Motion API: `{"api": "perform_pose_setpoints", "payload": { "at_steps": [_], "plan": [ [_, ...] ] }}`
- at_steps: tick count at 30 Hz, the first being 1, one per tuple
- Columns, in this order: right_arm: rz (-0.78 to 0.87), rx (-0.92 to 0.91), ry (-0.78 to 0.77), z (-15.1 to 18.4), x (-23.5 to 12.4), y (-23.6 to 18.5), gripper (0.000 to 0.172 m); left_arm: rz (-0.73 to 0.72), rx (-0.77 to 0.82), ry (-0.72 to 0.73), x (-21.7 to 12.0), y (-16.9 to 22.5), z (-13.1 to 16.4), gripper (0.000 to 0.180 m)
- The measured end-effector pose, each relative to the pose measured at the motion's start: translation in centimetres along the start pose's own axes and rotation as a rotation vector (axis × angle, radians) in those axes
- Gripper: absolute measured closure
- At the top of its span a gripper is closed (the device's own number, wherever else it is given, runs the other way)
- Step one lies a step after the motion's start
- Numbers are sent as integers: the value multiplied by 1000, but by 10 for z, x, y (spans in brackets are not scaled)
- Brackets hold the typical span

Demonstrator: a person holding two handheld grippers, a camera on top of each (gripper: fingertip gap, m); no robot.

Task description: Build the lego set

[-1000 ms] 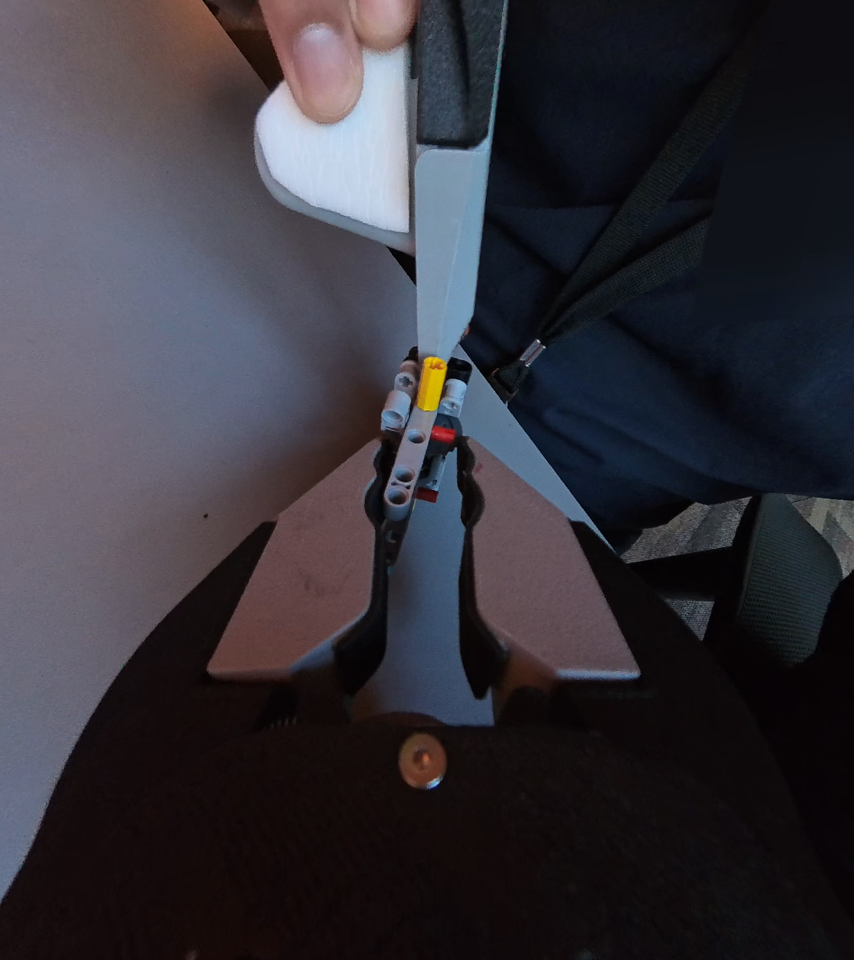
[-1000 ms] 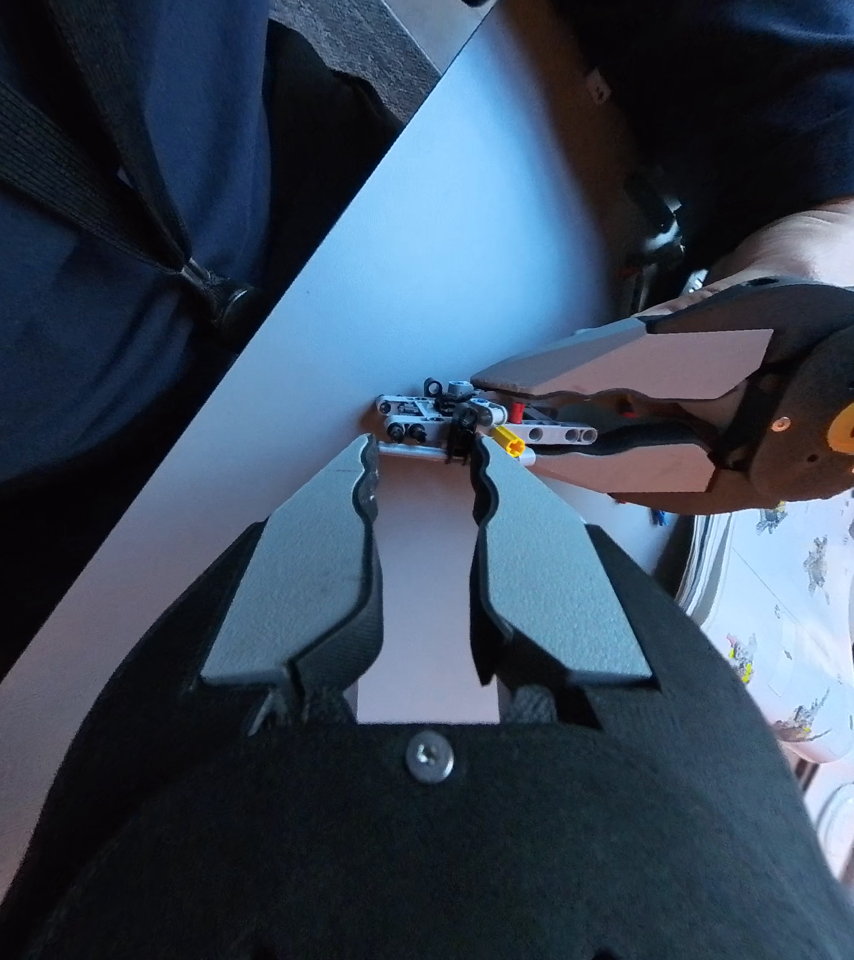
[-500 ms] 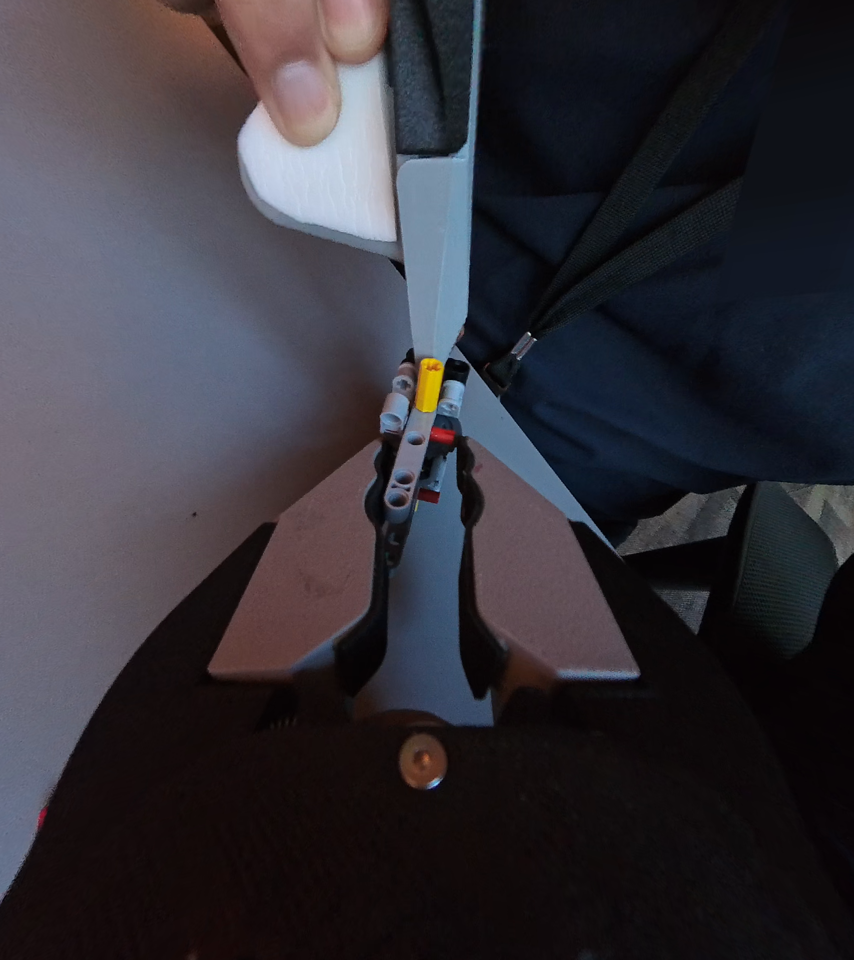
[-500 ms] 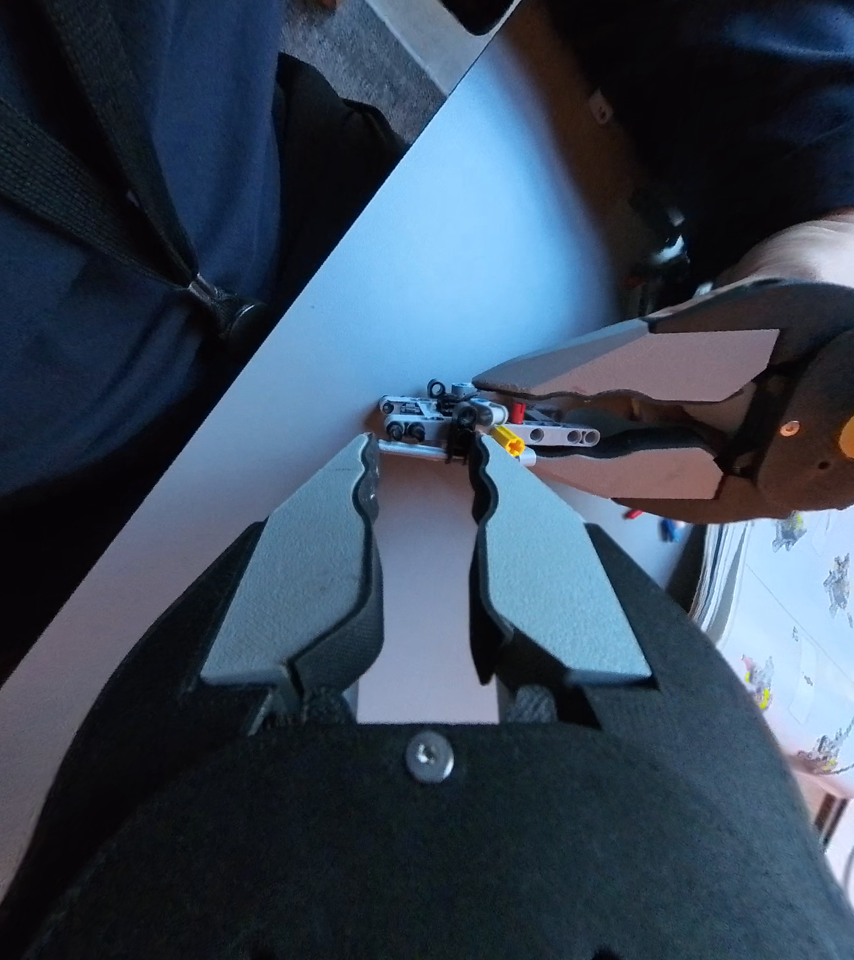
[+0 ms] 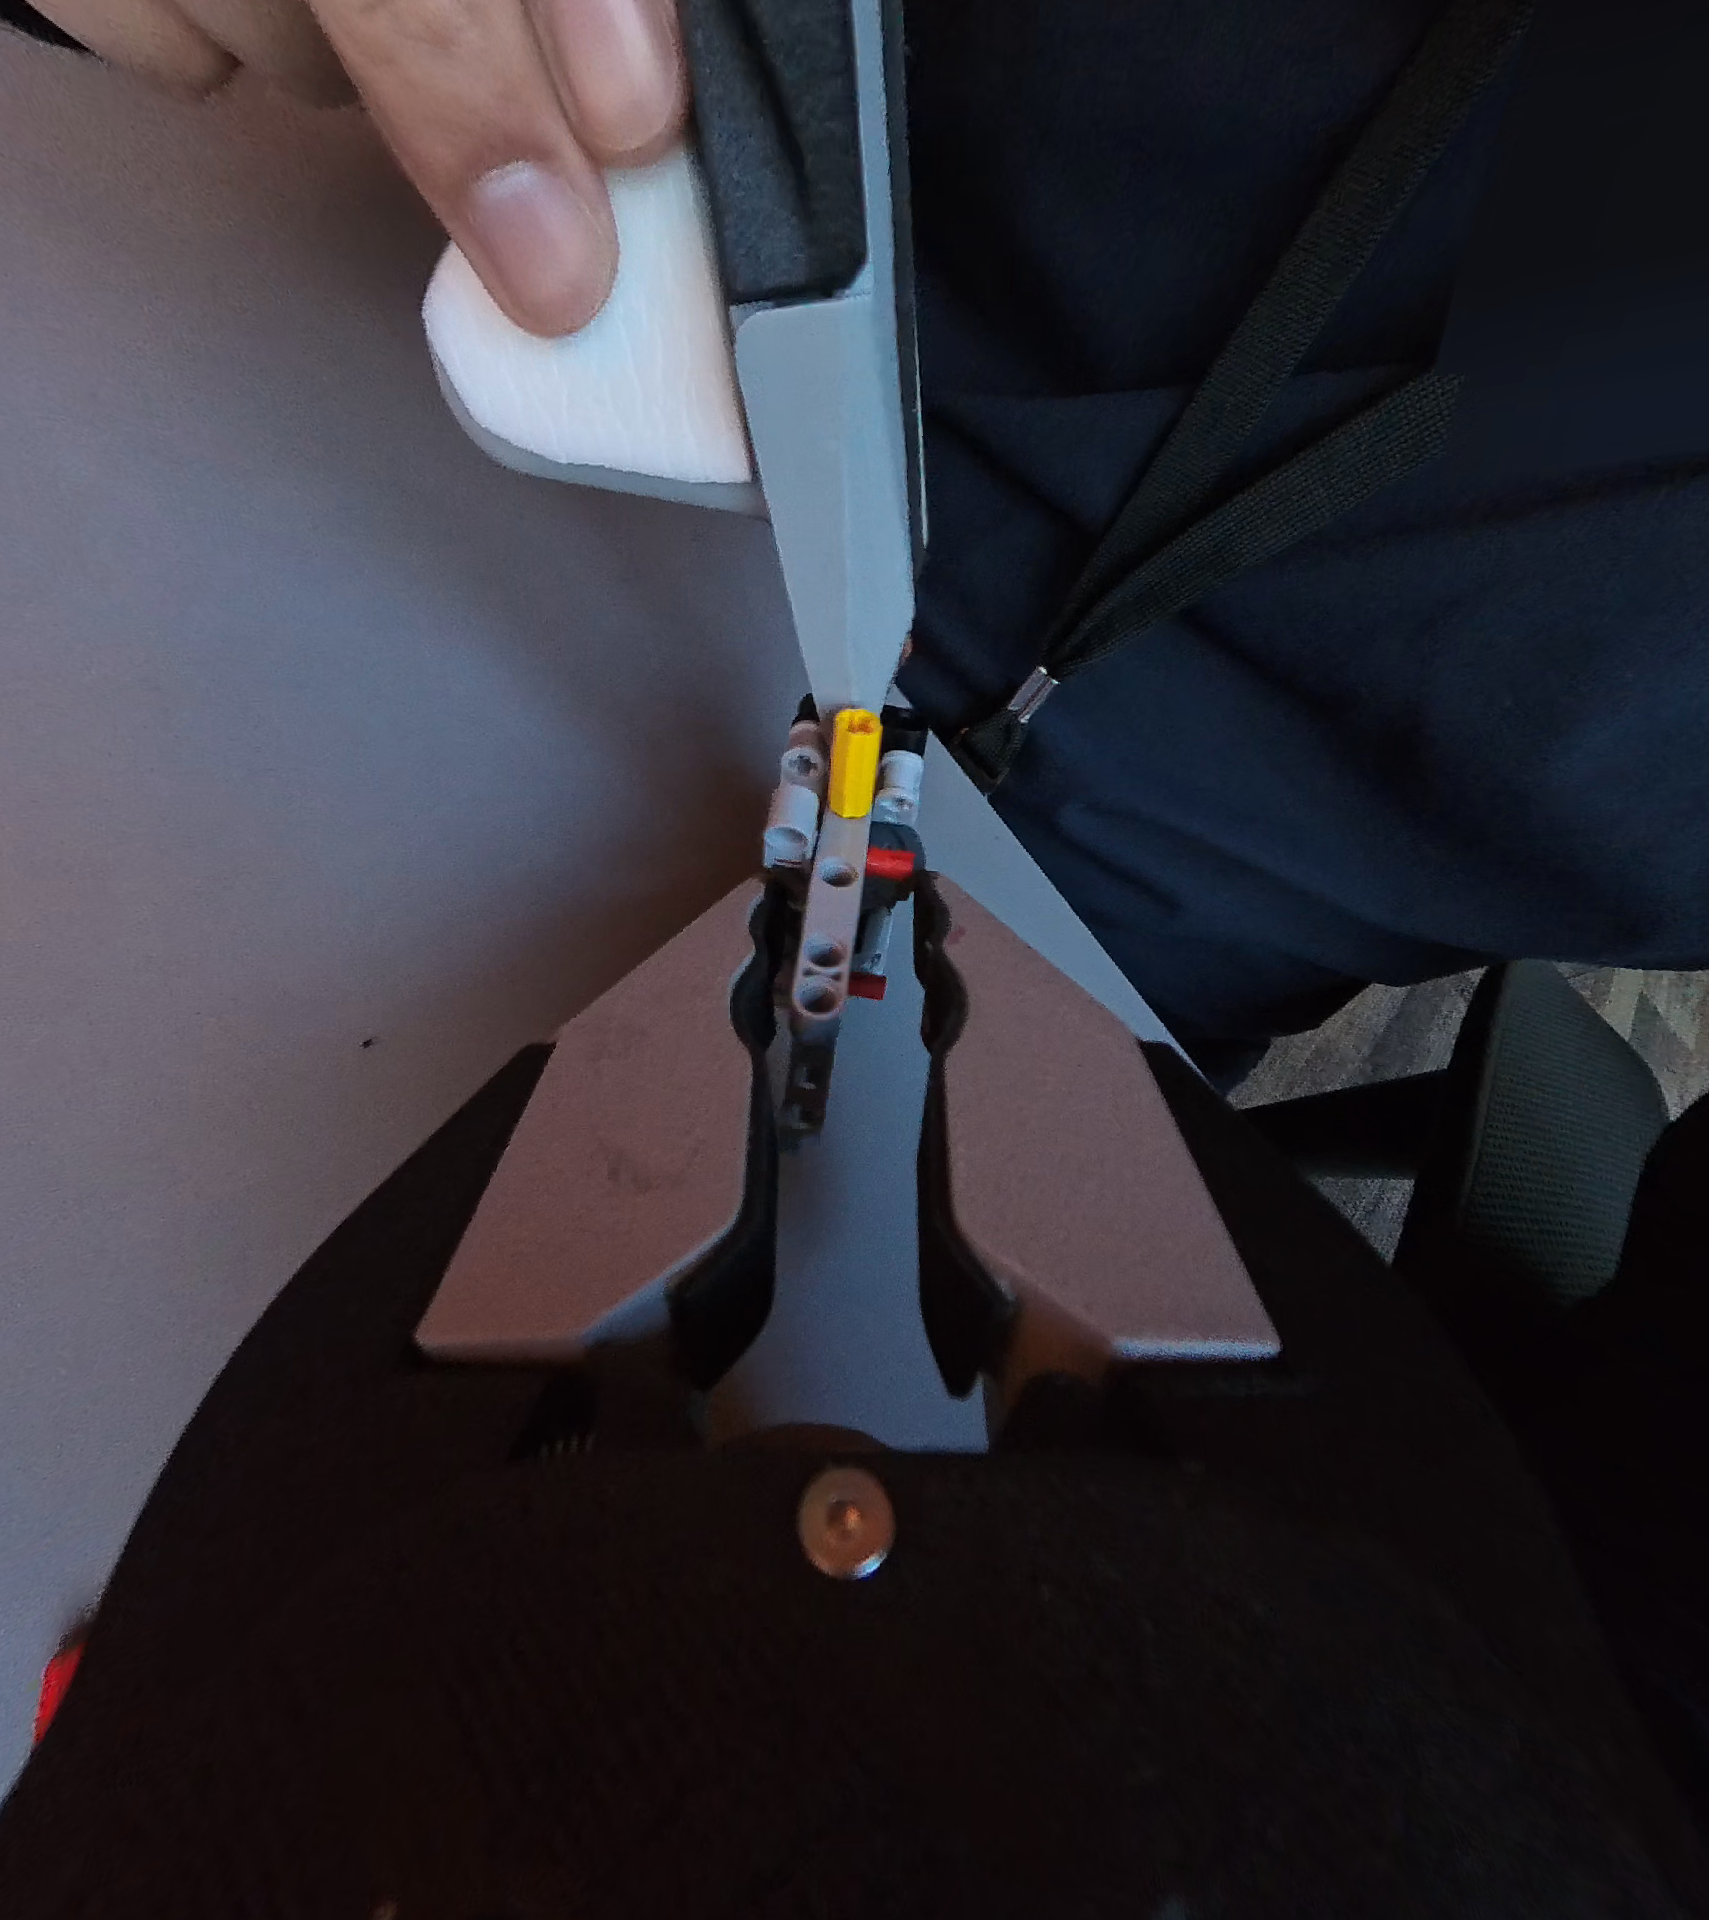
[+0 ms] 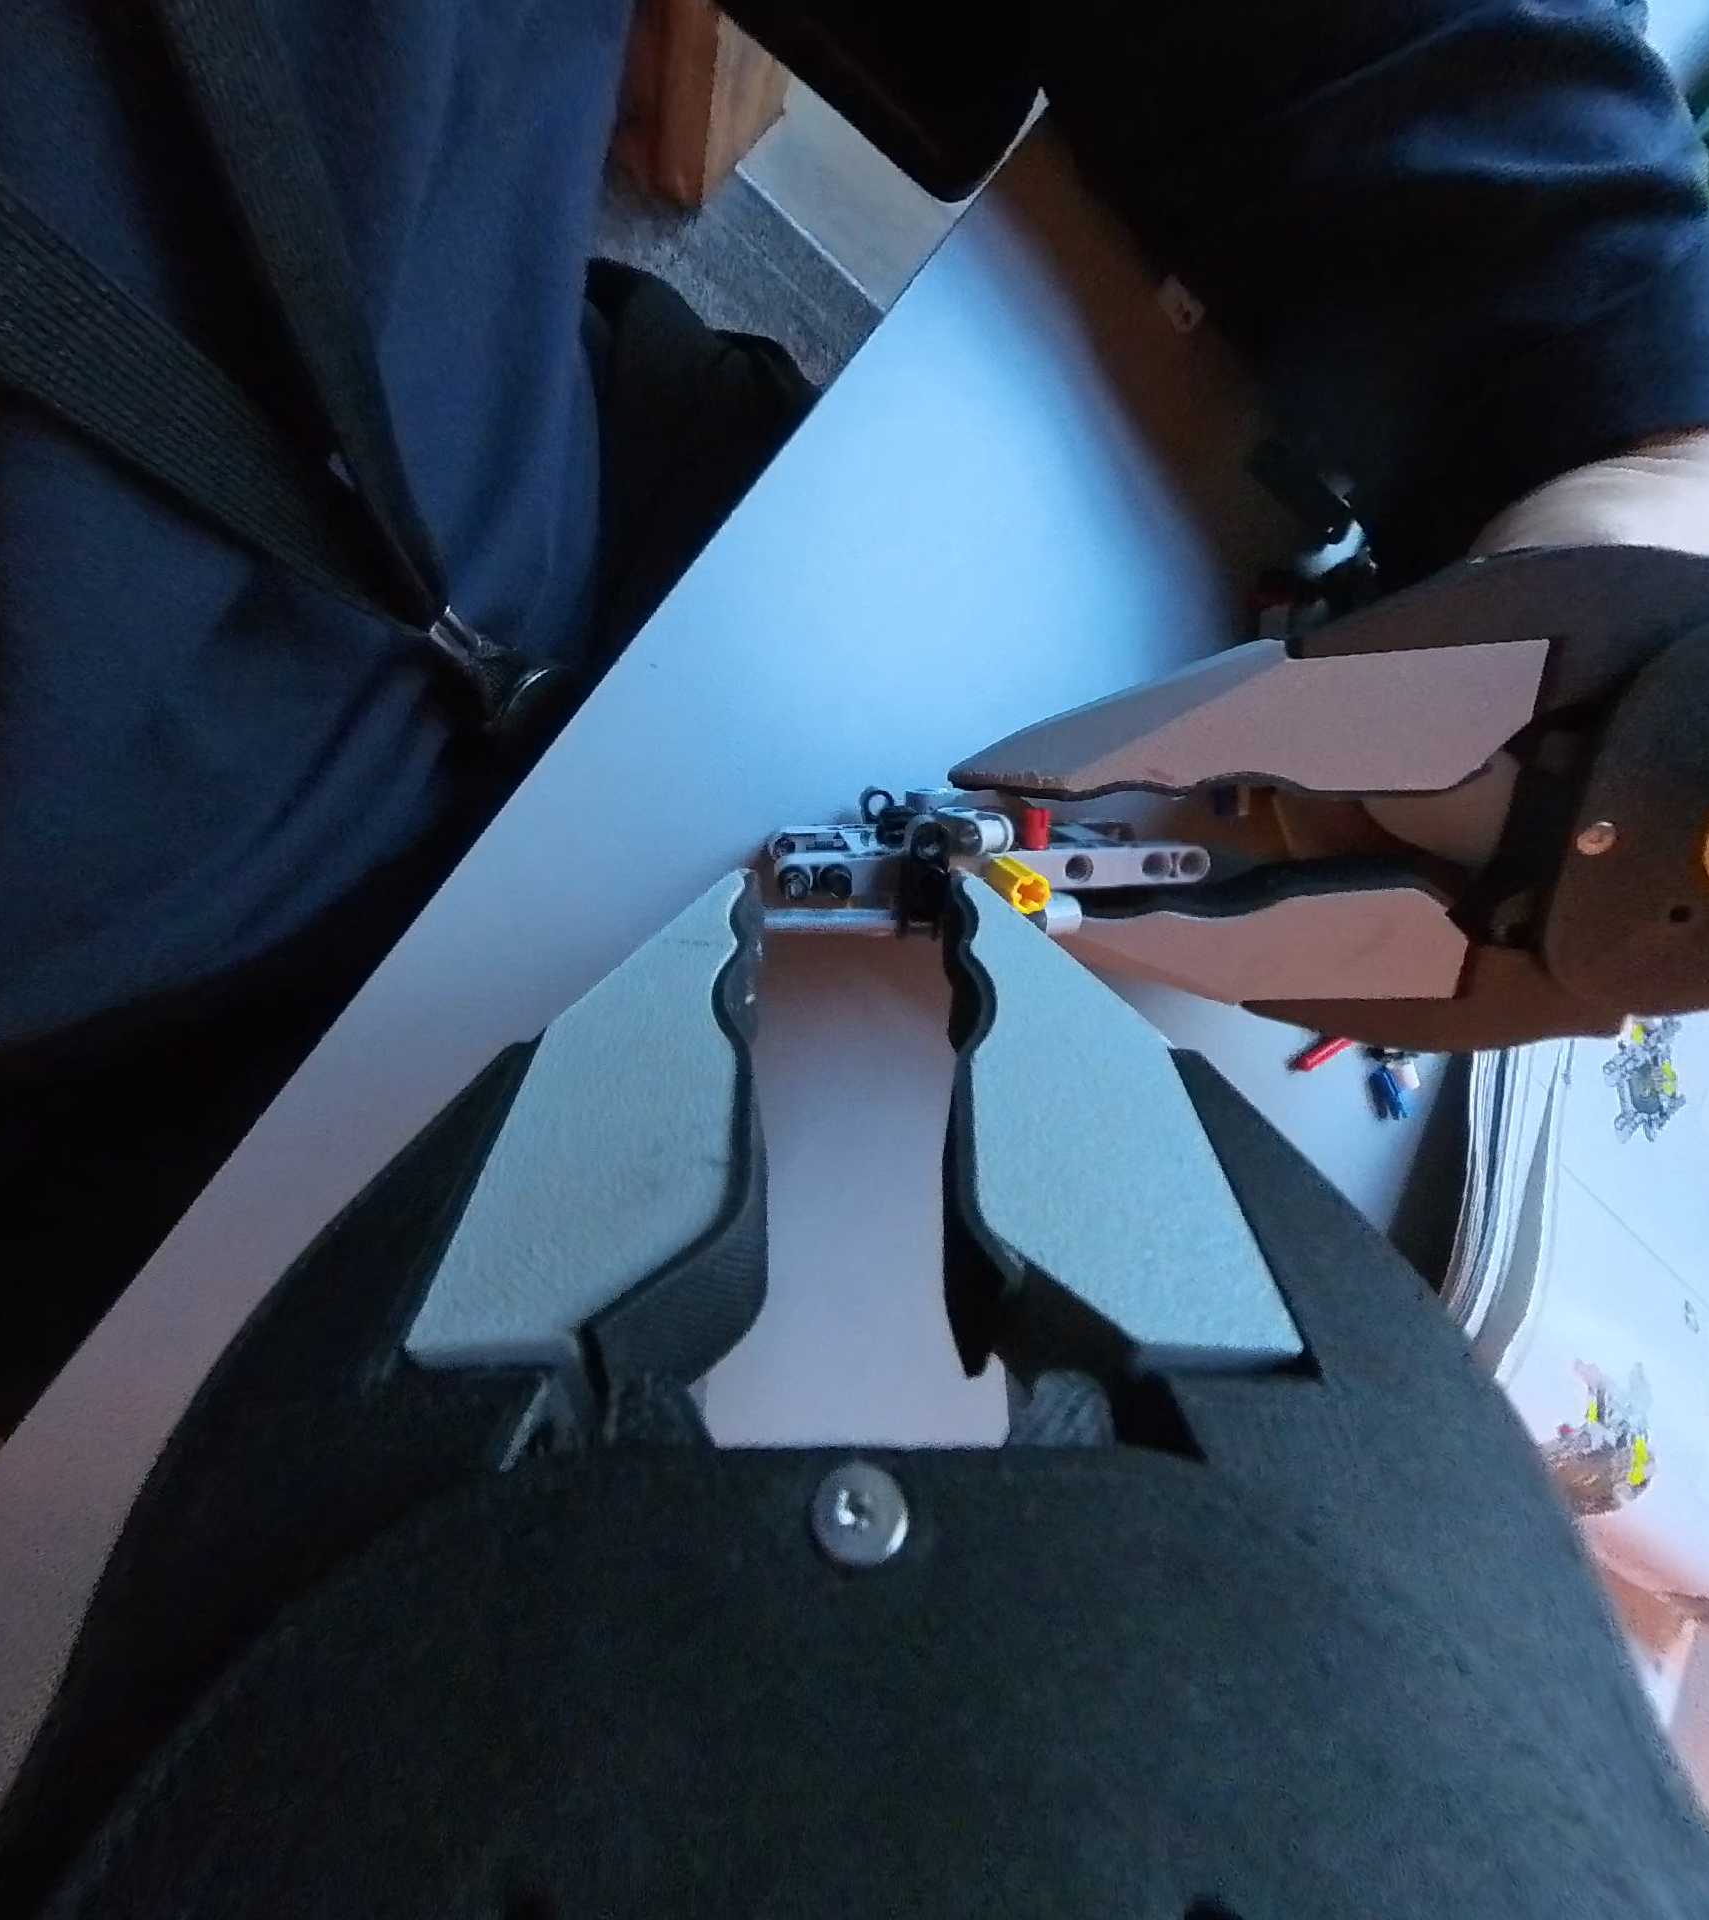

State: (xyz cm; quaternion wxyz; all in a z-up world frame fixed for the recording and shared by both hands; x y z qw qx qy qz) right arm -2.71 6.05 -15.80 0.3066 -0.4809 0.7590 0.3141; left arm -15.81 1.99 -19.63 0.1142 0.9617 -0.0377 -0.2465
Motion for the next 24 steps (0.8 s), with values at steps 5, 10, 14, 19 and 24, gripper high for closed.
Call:
{"api": "perform_pose_setpoints", "payload": {
  "at_steps": [5,10,14,19,24],
  "plan": [
    [-48,-45,-43,-4,0,5,144,8,5,-2,2,0,-1,158],
    [-57,-80,-77,-7,1,6,144,20,3,-2,2,0,0,159],
    [-76,-84,-104,-11,1,8,144,26,8,-2,1,1,0,159],
    [-40,102,71,-3,-10,12,136,-28,54,2,-1,5,1,158],
    [83,394,306,28,-28,16,136,-238,144,-8,1,8,-3,157]
  ]
}}
Point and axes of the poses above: each gripper's, where its closed fingertips meet, x out along the fingers, z out of its underside, y = z × x across the jaws, the point moved 9 cm from there along -x, back along the fingers, and after that the axes turned 13 degrees about x, right-handed, at the moved point
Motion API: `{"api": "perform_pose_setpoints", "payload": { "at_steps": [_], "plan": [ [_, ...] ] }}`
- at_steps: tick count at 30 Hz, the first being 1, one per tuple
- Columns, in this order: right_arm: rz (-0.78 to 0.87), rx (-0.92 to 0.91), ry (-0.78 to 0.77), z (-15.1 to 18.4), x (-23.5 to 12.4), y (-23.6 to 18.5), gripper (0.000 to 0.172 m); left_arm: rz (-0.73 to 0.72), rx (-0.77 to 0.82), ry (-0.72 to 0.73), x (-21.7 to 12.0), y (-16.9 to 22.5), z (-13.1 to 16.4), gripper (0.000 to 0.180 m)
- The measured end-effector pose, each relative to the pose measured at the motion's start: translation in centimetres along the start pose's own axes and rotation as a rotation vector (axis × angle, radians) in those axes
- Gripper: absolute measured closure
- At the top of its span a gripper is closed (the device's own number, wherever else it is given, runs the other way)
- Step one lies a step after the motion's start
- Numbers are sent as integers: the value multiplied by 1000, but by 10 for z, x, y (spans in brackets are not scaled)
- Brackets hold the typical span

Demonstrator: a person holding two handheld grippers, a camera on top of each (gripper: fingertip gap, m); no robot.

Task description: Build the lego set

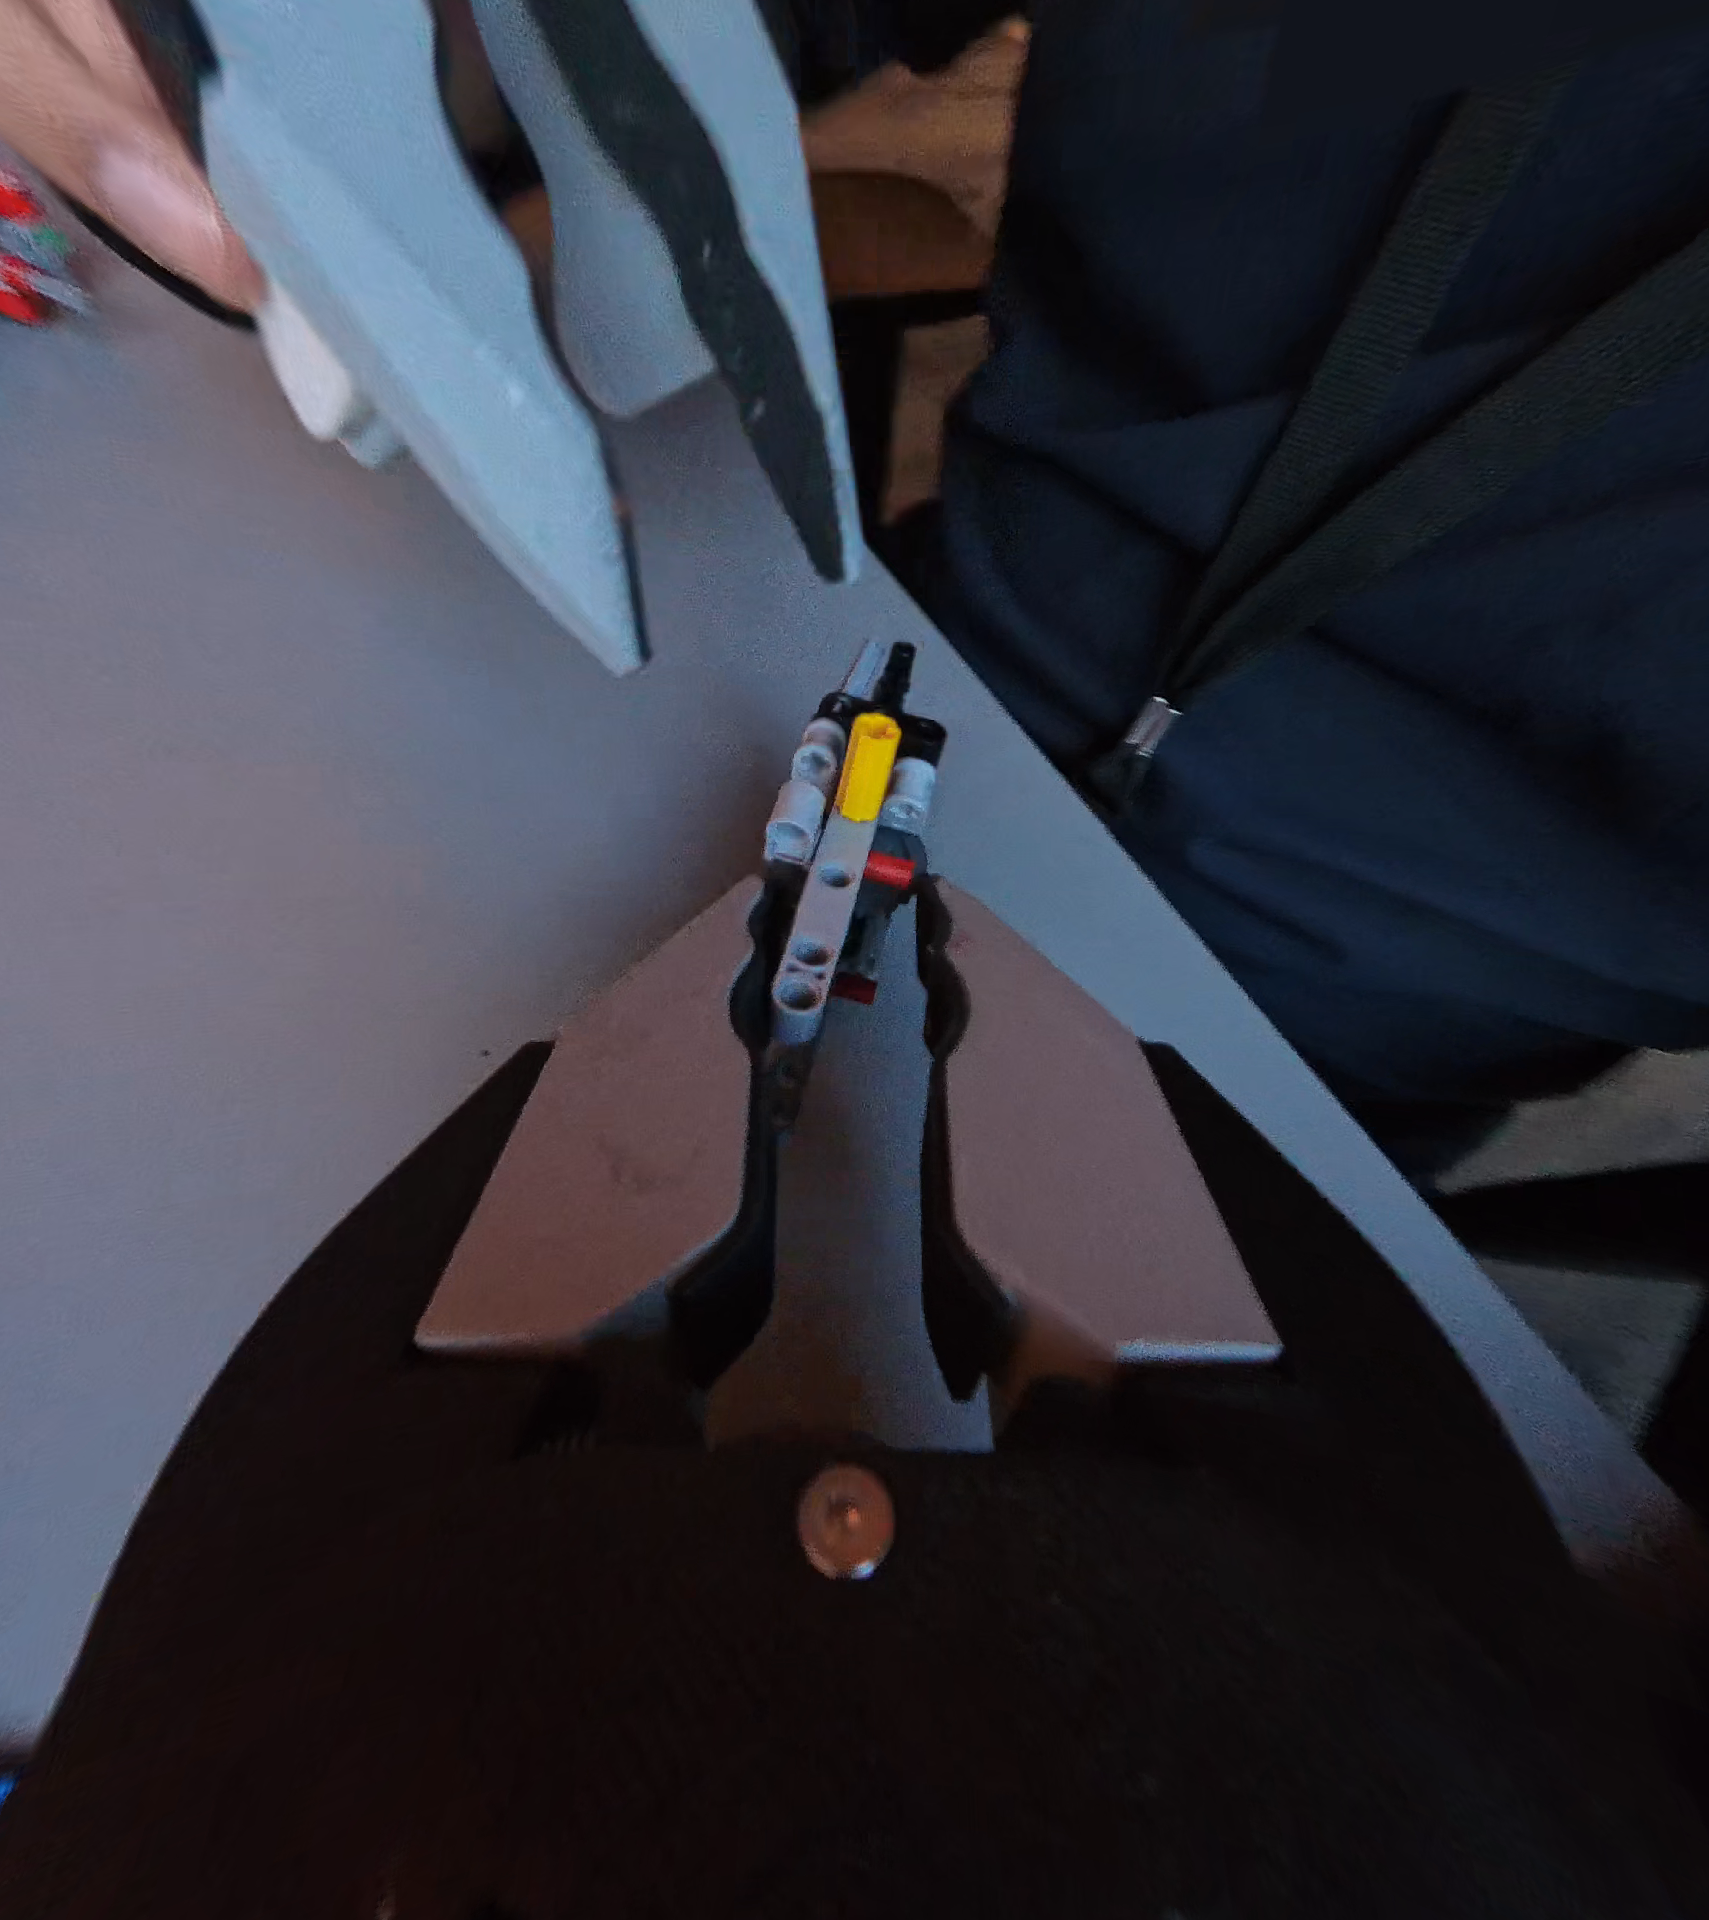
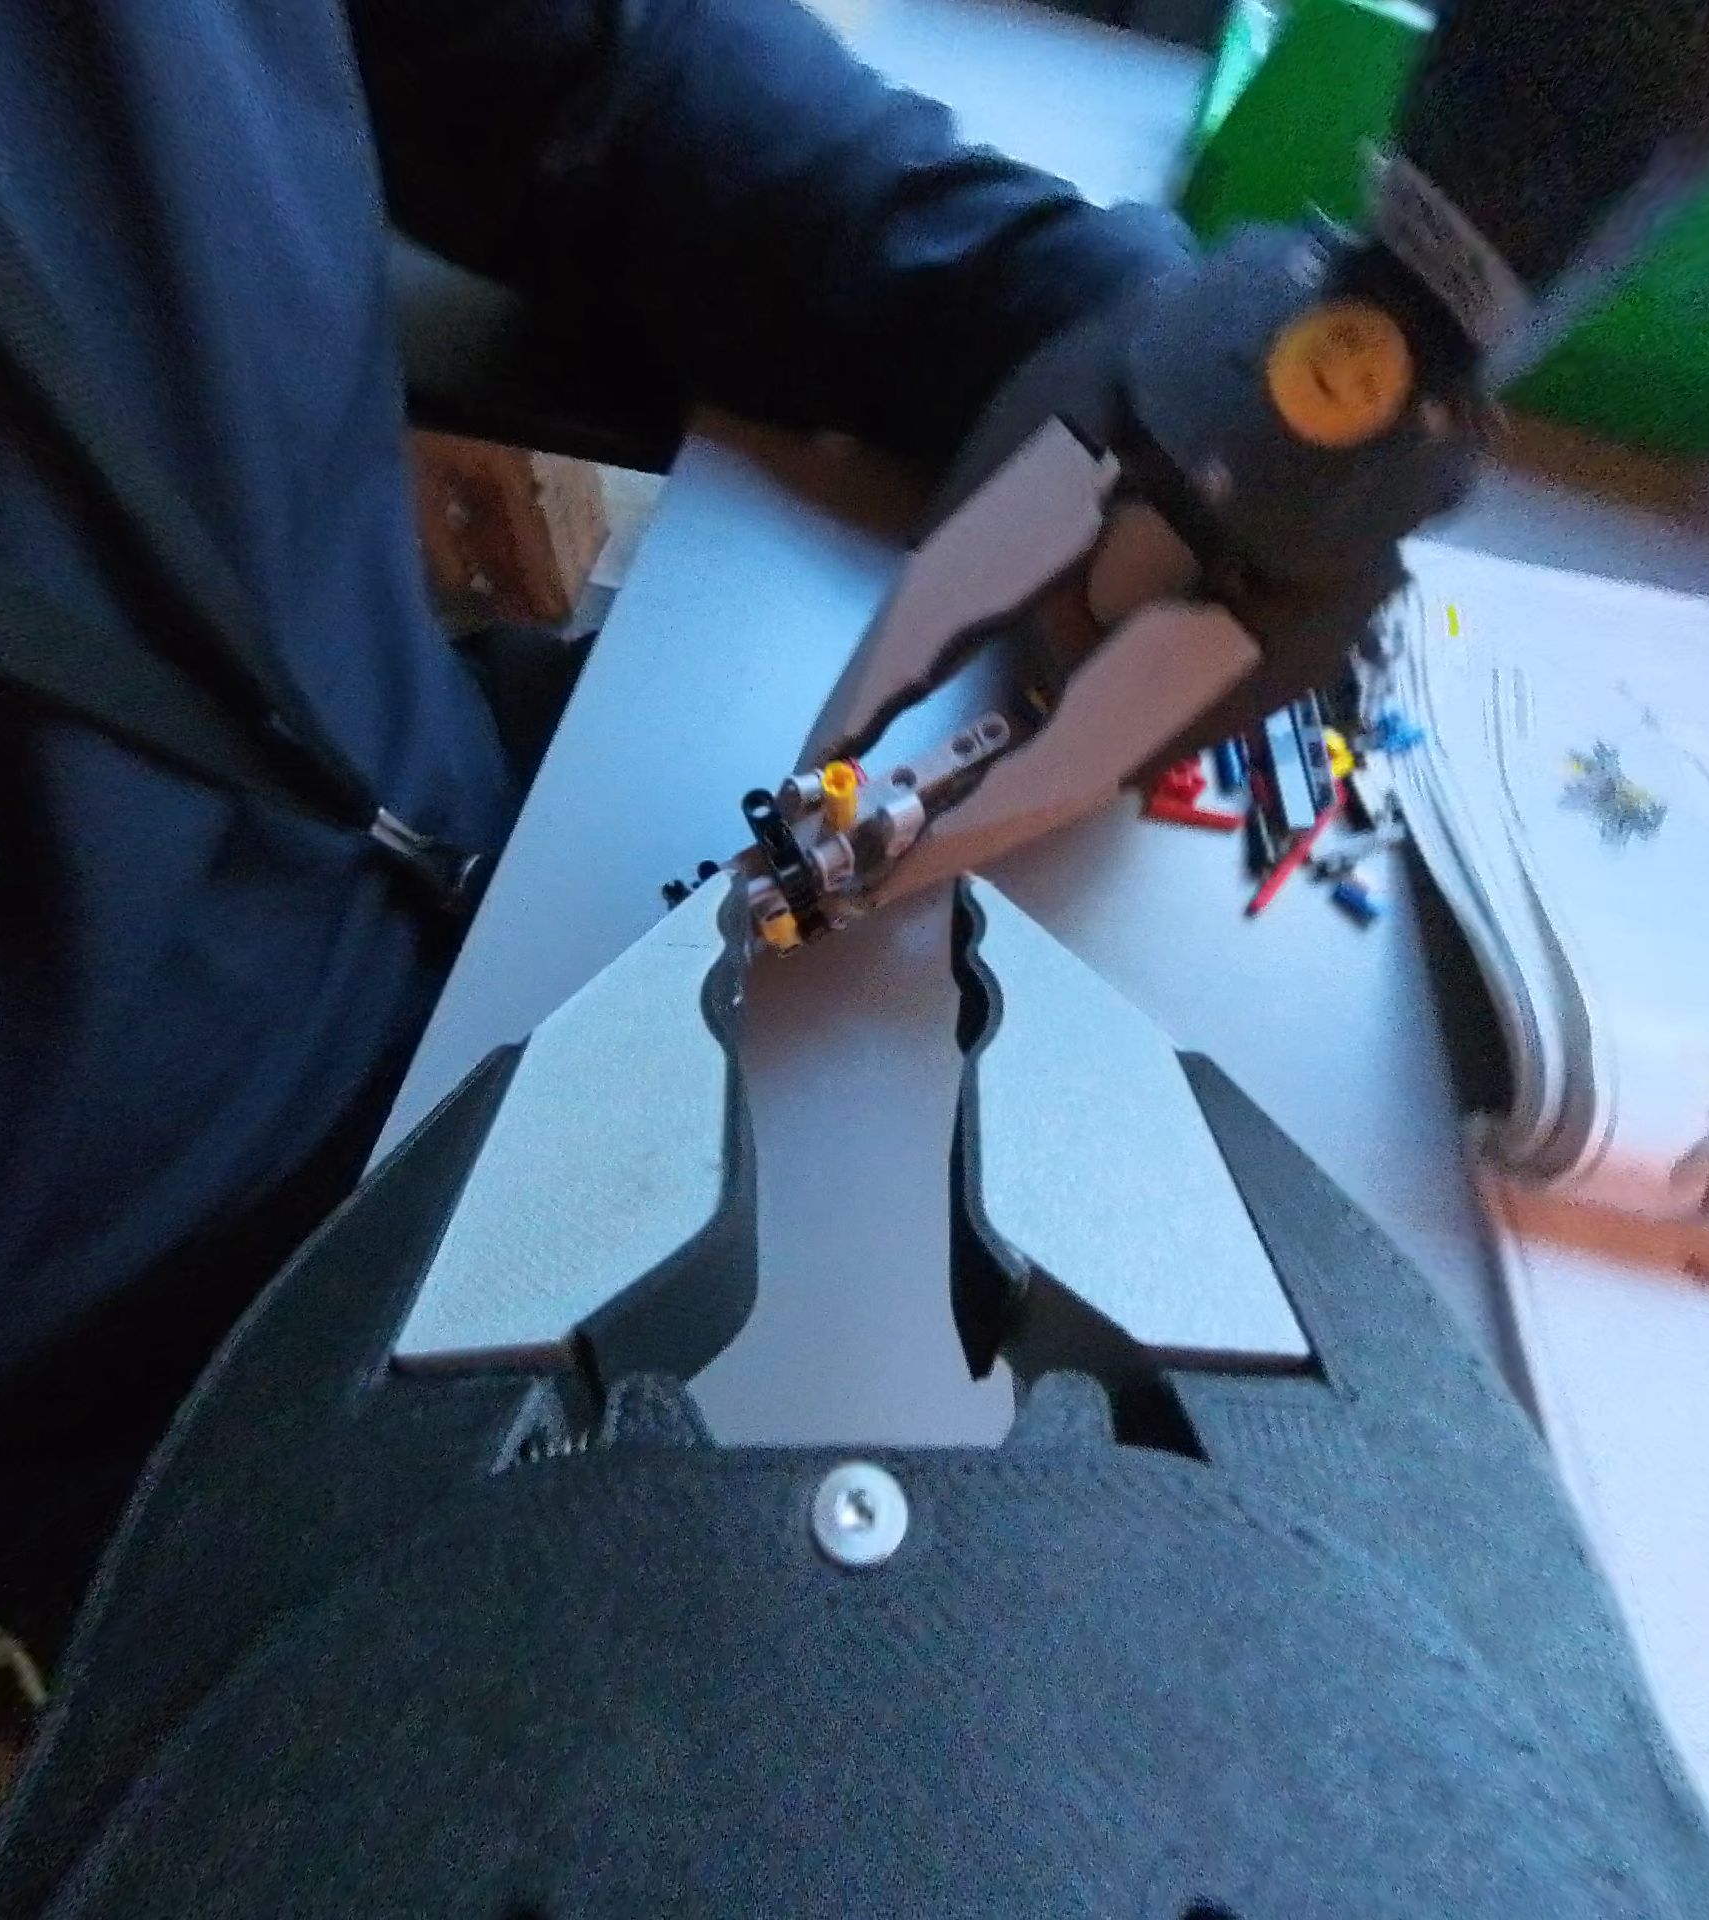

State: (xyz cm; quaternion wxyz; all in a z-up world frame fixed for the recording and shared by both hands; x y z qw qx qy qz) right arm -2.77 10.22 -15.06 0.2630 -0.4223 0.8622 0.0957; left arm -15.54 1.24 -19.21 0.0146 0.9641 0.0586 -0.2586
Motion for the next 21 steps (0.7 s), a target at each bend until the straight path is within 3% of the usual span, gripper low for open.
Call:
{"api": "perform_pose_setpoints", "payload": {
  "at_steps": [5,9,11,21],
  "plan": [
    [-90,287,90,30,-2,5,135,-228,52,-48,2,3,-1,158],
    [-49,319,139,40,-3,11,144,-460,58,-84,-5,0,1,157],
    [26,317,145,40,-3,19,155,-503,77,-91,-5,0,0,157],
    [48,328,167,45,-5,24,150,-555,111,-154,0,-2,1,157]
  ]
}}
Point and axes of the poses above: each gripper's, where its closed fingertips meet, x out along the fingers, z out of its underside, y = z × x across the jaws, the point moved 9 cm from there along -x, back along the fingers, and after that the axes turned 13 degrees about x, right-handed, at the moved point
